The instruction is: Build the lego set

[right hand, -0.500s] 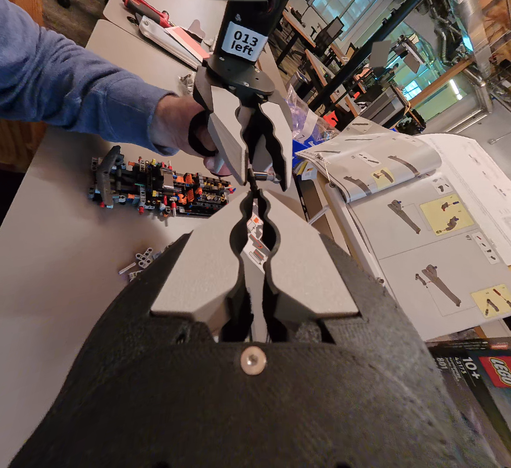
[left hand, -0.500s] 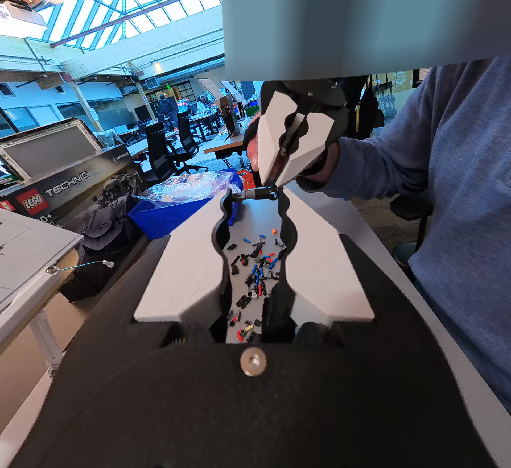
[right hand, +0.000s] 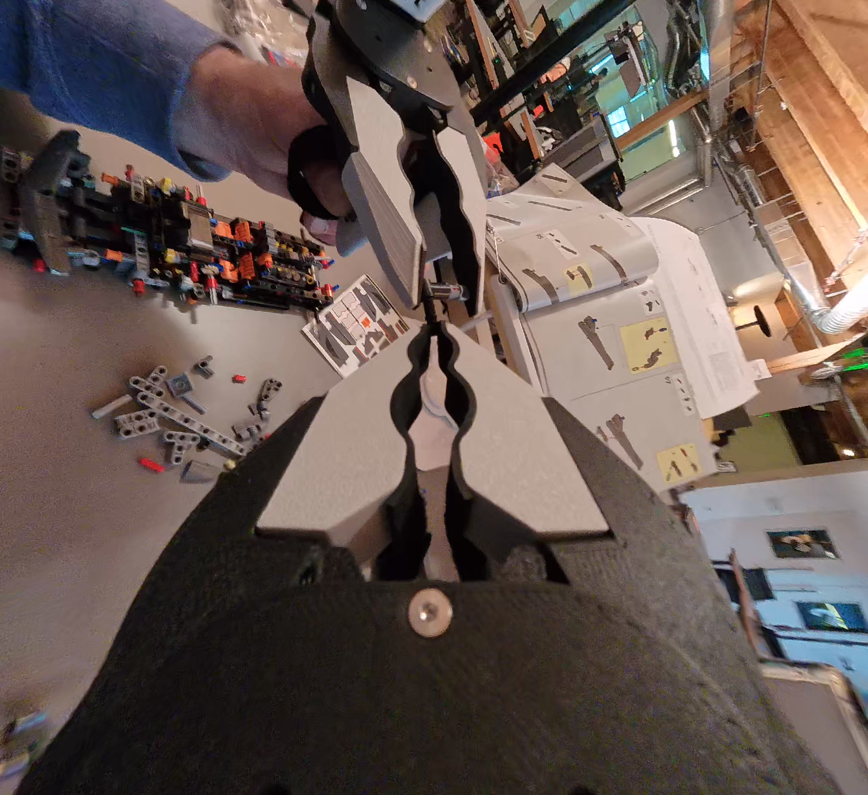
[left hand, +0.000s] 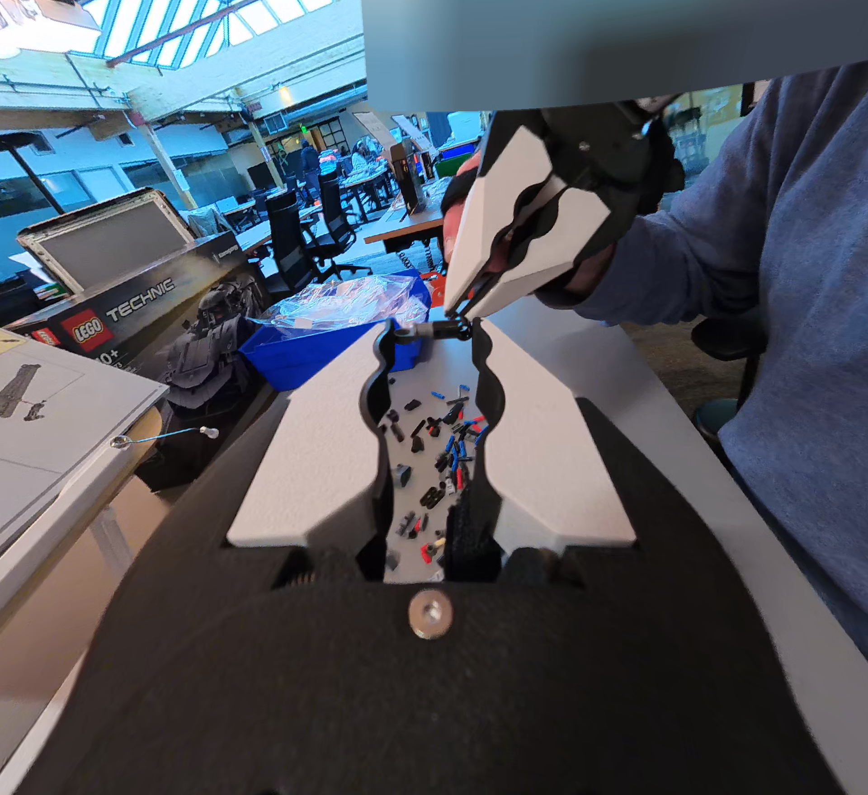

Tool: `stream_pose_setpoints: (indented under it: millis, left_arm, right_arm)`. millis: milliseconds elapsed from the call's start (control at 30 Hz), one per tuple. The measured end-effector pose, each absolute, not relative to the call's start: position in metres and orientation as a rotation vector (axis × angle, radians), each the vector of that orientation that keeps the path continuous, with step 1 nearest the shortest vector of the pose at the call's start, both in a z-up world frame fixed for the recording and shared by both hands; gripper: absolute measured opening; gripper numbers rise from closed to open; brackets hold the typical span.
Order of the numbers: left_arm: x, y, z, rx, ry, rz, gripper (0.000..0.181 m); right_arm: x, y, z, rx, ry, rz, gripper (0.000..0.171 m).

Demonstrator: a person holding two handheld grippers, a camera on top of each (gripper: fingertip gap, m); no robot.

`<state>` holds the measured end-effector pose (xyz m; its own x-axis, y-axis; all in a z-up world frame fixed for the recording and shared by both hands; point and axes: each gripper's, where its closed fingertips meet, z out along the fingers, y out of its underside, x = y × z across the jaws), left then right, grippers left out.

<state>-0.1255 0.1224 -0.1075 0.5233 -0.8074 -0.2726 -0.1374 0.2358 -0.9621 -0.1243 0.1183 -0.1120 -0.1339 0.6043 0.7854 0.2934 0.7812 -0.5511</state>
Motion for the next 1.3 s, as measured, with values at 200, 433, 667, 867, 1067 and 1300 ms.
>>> stream_pose_setpoints:
  millis: [200,433,667,867,1067,1300]
  left_arm:
    - [-0.127,0.126,-0.11,-1.301,0.937,-0.529,0.03]
    - [-0.132,0.129,-0.11,-1.315,0.92,-0.503,0.03]
    - [-0.131,0.125,-0.107,-1.299,0.916,-0.541,0.03]
    - [-0.128,0.118,-0.099,-1.25,0.888,-0.668,0.03]
    - [-0.124,0.111,-0.091,-1.191,0.856,-0.822,0.03]
    - [-0.121,0.107,-0.086,-1.154,0.843,-0.895,0.03]
  right_arm:
    - [-0.125,0.119,-0.113,-0.675,-1.719,0.208,0.0]
    - [-0.128,0.119,-0.111,-0.663,-1.687,0.118,0.0]
    - [-0.128,0.113,-0.106,-0.703,-1.698,0.354,0.0]
    - [-0.126,0.103,-0.095,-0.721,-1.672,0.593,0.0]
    - [-0.122,0.095,-0.085,-0.743,-1.642,0.857,0.0]
    - [-0.118,0.094,-0.08,-0.772,-1.595,1.101,0.0]
